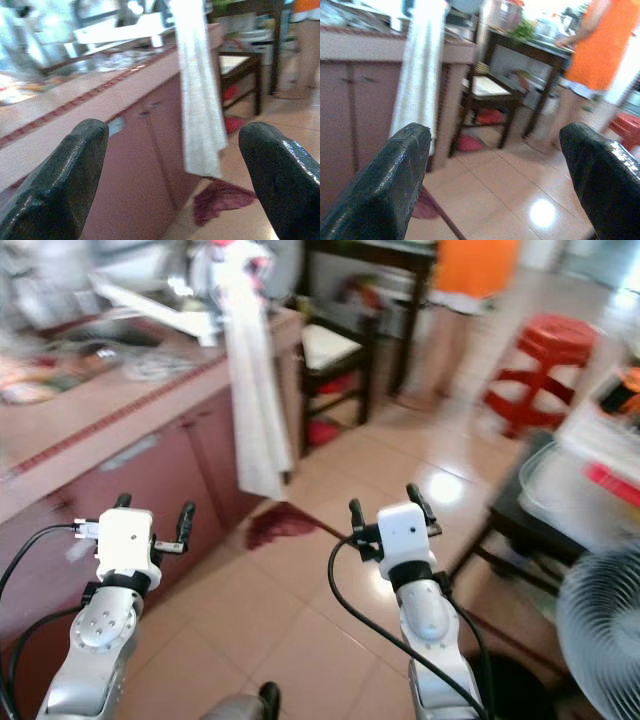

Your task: Kitchen organization

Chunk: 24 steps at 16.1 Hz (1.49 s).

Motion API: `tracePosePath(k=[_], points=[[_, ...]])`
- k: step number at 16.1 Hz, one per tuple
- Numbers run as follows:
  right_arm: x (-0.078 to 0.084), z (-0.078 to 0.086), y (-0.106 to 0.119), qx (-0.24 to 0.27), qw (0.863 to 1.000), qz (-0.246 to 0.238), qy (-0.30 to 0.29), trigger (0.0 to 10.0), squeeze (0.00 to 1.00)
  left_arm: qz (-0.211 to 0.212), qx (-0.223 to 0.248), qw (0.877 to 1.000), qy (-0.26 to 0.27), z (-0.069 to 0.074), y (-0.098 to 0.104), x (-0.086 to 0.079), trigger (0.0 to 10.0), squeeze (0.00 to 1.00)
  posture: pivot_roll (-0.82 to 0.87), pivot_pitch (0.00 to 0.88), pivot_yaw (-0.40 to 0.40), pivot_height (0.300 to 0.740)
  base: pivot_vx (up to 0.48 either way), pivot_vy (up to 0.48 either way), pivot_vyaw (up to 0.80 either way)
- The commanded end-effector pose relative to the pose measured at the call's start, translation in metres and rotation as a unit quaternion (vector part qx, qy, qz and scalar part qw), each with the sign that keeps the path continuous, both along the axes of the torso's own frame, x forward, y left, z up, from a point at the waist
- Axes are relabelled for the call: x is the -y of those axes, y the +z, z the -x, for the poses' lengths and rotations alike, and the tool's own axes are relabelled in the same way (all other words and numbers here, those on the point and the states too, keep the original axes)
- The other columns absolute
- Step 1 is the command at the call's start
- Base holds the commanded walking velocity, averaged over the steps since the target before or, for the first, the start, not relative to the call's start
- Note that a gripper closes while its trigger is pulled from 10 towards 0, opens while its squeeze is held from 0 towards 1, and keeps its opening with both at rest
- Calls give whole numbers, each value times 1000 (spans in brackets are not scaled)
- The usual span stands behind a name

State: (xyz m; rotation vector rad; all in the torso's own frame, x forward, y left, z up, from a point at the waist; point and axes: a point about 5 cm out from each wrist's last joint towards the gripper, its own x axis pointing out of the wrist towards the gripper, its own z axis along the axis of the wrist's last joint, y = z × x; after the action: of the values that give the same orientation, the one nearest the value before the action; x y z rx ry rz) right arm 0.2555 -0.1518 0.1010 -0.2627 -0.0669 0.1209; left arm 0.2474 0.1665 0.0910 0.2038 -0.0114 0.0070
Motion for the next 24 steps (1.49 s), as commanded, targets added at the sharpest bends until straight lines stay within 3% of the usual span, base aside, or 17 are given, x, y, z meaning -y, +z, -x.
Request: tracePosePath(k=[1, 3, 11, 14, 17, 19, 21, 24], points=[[0, -2, 1, -1, 1000, 4, 2, 10000, 0, 0, -13, 1000, 3, 4, -5, 1, 10000, 0, 22, 0, 32, 740, 0, 0, 794], [4, -4, 2, 1, 1000, 6, -4, 10000, 0, 7, -17, 1000, -1, 8, -7, 4, 10000, 0, 11, 0, 33, 740, 0, 0, 794], [1, -5, -1, -1, 1000, -7, 10, 10000, 0, 19, -7, 1000, -4, -7, -6, 6, 10000, 0, 11, 0, 21, 740, 0, 0, 784], [2, 0, -2, -5, 1000, -7, 20, 10000, 0, 8, -6, 1000, 4, 4, -7, 2, 10000, 0, 18, 0, 17, 740, 0, 0, 775], [2, 1, -4, -7, 1000, -9, 19, 10000, 0, -1, -25, 1000, -11, 6, -17, 3, 10000, 0, 10, 0, 26, 740, 0, 0, 775], [-3, -3, -2, 1, 1000, -12, 28, 10000, 0, 9, -11, 1000, -23, -7, -7, 8, 10000, 0, 9, 0, 36, 740, 0, 0, 769], [-4, -6, 0, 2, 999, -14, 33, 10000, 0, 9, 1, 1000, -18, -10, 1, 8, 10000, 0, 19, 0, 42, 740, 0, 0, 769], [-5, -7, 1, 3, 999, -12, 42, 10000, 0, 12, -8, 1000, -8, -2, -2, 5, 10000, 0, 25, 0, 36, 740, 0, 0, 765]])
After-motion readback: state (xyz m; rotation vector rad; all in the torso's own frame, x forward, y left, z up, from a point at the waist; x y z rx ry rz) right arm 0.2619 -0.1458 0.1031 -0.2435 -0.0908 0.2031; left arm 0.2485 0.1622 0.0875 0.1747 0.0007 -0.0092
